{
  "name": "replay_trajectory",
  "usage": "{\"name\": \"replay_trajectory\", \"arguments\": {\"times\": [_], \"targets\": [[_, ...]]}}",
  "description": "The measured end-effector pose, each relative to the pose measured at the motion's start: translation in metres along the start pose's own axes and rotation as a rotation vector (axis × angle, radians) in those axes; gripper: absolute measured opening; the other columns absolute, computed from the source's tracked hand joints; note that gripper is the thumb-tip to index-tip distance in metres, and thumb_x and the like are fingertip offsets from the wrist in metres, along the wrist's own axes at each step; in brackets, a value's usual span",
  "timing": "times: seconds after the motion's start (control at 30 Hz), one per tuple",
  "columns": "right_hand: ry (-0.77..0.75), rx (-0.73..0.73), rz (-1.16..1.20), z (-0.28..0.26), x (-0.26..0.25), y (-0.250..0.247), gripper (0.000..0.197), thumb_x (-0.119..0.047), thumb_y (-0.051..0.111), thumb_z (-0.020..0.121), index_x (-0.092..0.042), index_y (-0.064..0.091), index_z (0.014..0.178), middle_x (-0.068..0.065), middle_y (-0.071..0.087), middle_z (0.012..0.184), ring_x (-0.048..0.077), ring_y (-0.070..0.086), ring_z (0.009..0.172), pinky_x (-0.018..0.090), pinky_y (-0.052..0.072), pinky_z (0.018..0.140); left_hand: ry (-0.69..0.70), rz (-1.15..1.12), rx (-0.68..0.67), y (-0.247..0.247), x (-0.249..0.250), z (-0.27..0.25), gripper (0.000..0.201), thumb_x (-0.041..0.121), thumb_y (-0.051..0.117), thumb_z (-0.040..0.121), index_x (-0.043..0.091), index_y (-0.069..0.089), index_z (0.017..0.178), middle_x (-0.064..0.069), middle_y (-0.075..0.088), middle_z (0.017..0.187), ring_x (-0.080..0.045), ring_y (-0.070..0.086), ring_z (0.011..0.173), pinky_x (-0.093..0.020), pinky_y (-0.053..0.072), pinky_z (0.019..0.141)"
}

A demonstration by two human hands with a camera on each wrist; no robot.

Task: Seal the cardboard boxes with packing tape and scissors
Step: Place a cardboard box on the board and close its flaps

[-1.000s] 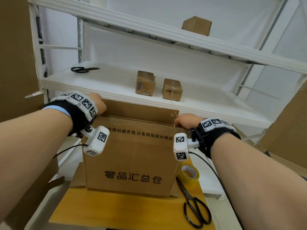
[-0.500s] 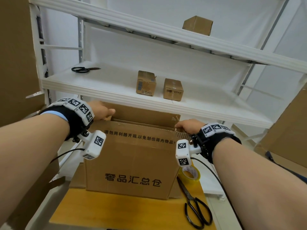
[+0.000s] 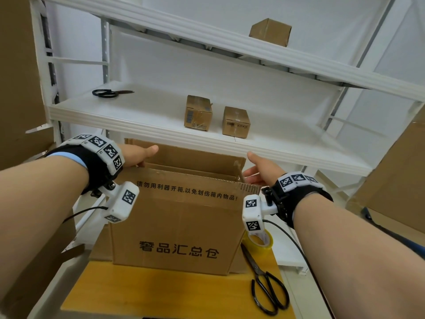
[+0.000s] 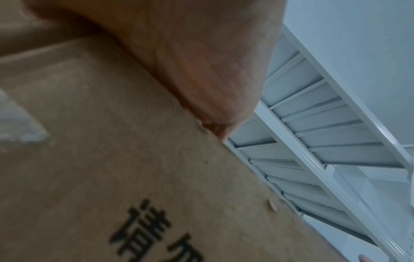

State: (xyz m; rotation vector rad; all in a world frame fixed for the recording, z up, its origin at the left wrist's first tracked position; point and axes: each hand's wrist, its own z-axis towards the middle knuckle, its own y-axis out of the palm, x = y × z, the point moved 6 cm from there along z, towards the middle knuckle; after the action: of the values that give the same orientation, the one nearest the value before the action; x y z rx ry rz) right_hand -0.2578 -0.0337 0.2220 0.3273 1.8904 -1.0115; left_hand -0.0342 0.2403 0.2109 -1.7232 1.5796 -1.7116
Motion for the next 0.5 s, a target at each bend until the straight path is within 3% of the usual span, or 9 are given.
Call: {"name": "replay_trajectory", "arguments": {"times": [0.17,0.3,0.4,0.5], "targets": [[0.025,-0.072,-0.078,-0.007,0.0007,0.0101,0.081,-0.077,0.031,0.092,-0.008,0.072,0.105,0.012,0.067,0.102,0.029,0.061,0.098,0.037,0.046,0.072,0.004,-0.007,0.001,-0.0002,-0.0012,0.0017,0.078,0.07,0.023,0.093,0.008,0.067,0.111,-0.011,0.06,0.12,-0.029,0.053,0.115,-0.045,0.036,0.106],[0.027,-0.075,-0.11,-0.0066,0.0024,0.0114,0.081,-0.074,0.028,0.094,-0.006,0.07,0.11,0.011,0.064,0.105,0.024,0.058,0.085,0.033,0.042,0.062,0.012,0.01,-0.004,-0.0011,0.0002,-0.0004,0.076,0.066,0.021,0.096,0.007,0.066,0.113,-0.011,0.06,0.12,-0.028,0.053,0.115,-0.043,0.037,0.105],[0.032,-0.076,-0.108,-0.0027,0.0058,0.0112,0.081,-0.074,0.029,0.094,-0.005,0.071,0.108,0.015,0.064,0.113,0.026,0.059,0.089,0.034,0.046,0.069,0.01,-0.025,-0.017,-0.0012,0.0003,-0.0025,0.076,0.066,0.021,0.096,0.007,0.066,0.114,-0.012,0.061,0.12,-0.029,0.054,0.114,-0.044,0.038,0.106],[0.025,-0.079,-0.103,0.0009,0.0075,0.0119,0.082,-0.076,0.029,0.092,-0.008,0.071,0.11,0.014,0.067,0.114,0.029,0.063,0.099,0.043,0.05,0.091,0.014,-0.013,-0.011,-0.0009,0.0006,-0.0025,0.075,0.064,0.021,0.097,0.006,0.065,0.116,-0.012,0.059,0.122,-0.029,0.053,0.115,-0.041,0.037,0.1]]}}
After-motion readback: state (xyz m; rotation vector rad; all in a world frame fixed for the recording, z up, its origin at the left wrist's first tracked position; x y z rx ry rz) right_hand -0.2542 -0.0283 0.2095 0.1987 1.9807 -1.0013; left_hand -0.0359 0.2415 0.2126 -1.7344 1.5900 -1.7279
